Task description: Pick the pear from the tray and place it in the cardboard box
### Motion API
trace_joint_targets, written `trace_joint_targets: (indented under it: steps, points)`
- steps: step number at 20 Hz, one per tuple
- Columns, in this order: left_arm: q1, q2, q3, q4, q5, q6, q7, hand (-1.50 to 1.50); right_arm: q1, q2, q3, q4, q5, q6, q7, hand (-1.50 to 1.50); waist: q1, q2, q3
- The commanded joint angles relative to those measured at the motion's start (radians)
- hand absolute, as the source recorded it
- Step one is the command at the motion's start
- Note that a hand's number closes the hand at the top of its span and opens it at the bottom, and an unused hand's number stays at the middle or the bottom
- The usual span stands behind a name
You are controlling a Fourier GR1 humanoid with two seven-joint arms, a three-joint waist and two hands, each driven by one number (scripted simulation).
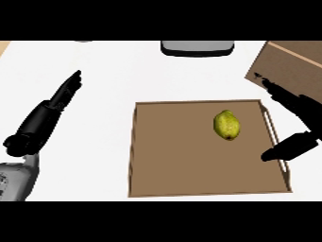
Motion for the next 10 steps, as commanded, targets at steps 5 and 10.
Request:
trace_joint_targets:
  steps: [5, 10]
  points:
    - [-0.020, -0.014, 0.066, 0.044, -0.021, -0.070, -0.024, 0.00, 0.012, 0.075, 0.034, 0.041, 0.150, 0.002, -0.017, -1.50, -0.002, 0.000, 0.000]
    - [0.010, -0.060, 0.051, 0.014, -0.087, -0.056, -0.025, 0.00, -0.008, 0.090, -0.009, 0.159, 0.201, 0.020, -0.128, -1.50, -0.001, 0.000, 0.000]
